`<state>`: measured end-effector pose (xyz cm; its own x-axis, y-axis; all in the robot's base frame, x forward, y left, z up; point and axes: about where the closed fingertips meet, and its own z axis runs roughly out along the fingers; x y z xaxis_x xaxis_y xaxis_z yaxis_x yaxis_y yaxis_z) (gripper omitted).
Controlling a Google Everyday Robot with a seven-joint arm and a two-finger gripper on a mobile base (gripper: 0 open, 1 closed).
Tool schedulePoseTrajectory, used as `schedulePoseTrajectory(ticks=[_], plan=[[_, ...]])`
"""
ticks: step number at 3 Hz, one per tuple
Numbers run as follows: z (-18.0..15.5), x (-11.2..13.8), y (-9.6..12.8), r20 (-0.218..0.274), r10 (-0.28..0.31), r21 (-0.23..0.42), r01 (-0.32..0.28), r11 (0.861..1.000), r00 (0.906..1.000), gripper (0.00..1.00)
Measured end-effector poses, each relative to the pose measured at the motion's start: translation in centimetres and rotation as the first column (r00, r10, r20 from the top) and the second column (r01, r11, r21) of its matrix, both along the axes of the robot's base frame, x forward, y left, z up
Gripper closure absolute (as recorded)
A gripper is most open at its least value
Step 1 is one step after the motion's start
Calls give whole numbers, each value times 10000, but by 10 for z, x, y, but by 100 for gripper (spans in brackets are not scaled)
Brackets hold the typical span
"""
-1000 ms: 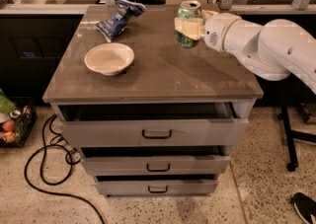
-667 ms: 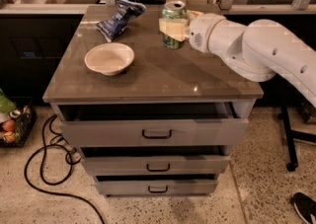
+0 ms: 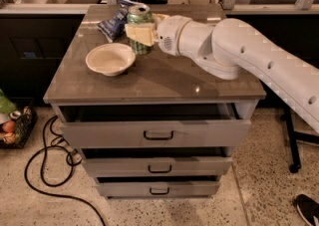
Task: Place green can into paper bowl
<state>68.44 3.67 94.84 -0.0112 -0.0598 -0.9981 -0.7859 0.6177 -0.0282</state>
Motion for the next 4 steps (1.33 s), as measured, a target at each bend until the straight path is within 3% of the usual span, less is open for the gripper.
schedulePoseTrajectory(ticks=[2, 4], plan=[[0, -10, 54, -81, 1229, 138, -1228, 9923, 9924, 100], [-20, -7, 85, -732, 1993, 750, -1938, 9782, 9772, 100]])
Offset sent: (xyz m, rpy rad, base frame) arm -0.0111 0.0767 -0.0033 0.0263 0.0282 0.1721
